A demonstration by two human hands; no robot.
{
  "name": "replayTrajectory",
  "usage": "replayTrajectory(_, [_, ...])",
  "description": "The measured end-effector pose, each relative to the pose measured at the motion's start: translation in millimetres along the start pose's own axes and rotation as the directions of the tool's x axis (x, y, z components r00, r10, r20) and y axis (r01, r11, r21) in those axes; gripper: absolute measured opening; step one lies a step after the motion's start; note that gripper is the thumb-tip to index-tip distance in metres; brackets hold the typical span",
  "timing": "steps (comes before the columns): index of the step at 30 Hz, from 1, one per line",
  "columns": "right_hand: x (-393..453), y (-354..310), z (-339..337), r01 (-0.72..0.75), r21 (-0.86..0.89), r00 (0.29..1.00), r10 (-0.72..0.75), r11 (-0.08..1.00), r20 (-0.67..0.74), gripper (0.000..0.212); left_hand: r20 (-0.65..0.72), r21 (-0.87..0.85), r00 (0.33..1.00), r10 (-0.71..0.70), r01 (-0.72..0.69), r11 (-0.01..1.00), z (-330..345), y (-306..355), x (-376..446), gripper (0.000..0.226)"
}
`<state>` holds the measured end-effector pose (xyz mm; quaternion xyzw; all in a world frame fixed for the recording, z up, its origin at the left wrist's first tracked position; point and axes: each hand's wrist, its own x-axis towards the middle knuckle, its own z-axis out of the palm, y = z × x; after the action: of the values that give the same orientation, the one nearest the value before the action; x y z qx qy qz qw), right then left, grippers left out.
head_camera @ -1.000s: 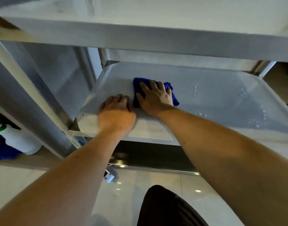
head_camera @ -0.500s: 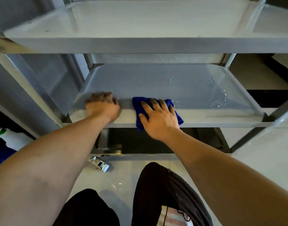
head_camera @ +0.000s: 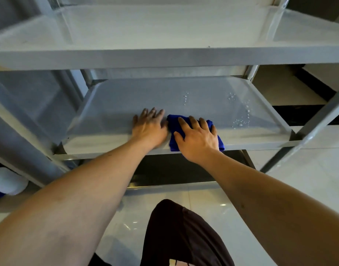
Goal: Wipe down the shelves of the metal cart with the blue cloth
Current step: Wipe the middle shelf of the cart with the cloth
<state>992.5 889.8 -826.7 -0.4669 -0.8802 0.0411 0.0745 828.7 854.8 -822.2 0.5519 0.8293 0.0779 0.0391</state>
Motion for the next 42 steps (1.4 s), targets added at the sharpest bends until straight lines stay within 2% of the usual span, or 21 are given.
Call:
replayTrajectory(2, [11.9, 1.6, 1.1, -0.019, -0.002, 1.000, 0.019, 1.000, 0.011, 0.057, 0.055, -0.020, 0.998, -0.008, 0.009, 1.000, 5.3, 5.6, 5.6, 0.058])
replayTrajectory(5, [34.1, 4.5, 2.3, -0.024, -0.013, 1.000, 0.024, 1.000, 0.014, 0.057, 0.080, 0.067, 0.997, -0.005, -0.001, 0.998, 10.8, 3.6, 8.3, 0.063])
replayTrajectory(14, [106.0, 10.8, 8.9, -0.038, -0.082, 0.999, 0.038, 0.996, -0.005, 0.061, -0.019, 0.003, 1.000, 0.005, -0.005, 1.000, 18.3, -7.7, 7.5, 0.065])
replayTrajectory(21, [153.4, 10.3, 14.1, -0.084, -0.048, 0.996, 0.082, 0.995, -0.046, 0.057, -0.025, 0.036, 0.998, 0.053, -0.052, 0.998, 17.3, -7.2, 3.8, 0.063])
replayTrajectory(32, [251.0, 27.8, 21.4, -0.095, -0.035, 0.994, 0.093, 0.995, -0.057, 0.062, -0.110, 0.041, 0.992, 0.061, -0.057, 0.998, 23.0, -6.3, 5.9, 0.066])
replayTrajectory(36, [255.5, 28.3, 21.7, -0.102, -0.040, 0.993, 0.100, 0.994, -0.061, 0.061, -0.129, 0.046, 0.990, 0.059, -0.054, 0.997, 23.7, -3.9, 5.9, 0.061])
replayTrajectory(42, [219.9, 20.0, 17.5, -0.086, -0.040, 0.996, 0.085, 0.996, -0.028, 0.060, -0.091, 0.015, 0.995, 0.043, -0.042, 0.999, 22.0, -8.3, 3.2, 0.066])
